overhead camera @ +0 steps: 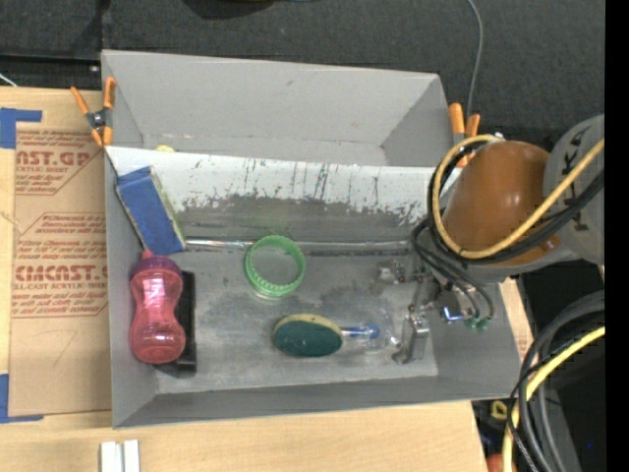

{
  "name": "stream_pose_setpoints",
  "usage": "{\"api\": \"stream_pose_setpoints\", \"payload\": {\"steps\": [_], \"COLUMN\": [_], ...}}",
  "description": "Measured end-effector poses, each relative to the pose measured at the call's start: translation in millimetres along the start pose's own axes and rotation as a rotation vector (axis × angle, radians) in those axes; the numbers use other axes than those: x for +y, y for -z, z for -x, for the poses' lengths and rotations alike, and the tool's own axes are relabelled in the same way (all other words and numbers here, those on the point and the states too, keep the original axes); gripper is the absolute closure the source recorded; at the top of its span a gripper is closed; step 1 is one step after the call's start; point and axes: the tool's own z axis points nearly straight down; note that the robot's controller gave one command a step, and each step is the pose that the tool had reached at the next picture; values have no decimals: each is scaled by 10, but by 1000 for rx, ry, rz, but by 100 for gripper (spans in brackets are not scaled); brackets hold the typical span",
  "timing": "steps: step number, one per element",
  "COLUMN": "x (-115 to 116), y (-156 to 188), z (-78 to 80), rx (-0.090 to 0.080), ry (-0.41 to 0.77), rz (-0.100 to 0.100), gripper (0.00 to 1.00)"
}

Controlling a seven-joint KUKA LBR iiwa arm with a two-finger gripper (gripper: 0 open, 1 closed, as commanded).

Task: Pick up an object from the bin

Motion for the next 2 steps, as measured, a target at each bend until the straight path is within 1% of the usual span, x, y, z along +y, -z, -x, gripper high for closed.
{"api": "stream_pose_setpoints", "payload": {"steps": [1,2], "x": [325,214], "y": [-347,-725], "z": [5,386], "rx": [1,1], "ry": [42,-205], "rz": [-1,0], "gripper": [0,0]}}
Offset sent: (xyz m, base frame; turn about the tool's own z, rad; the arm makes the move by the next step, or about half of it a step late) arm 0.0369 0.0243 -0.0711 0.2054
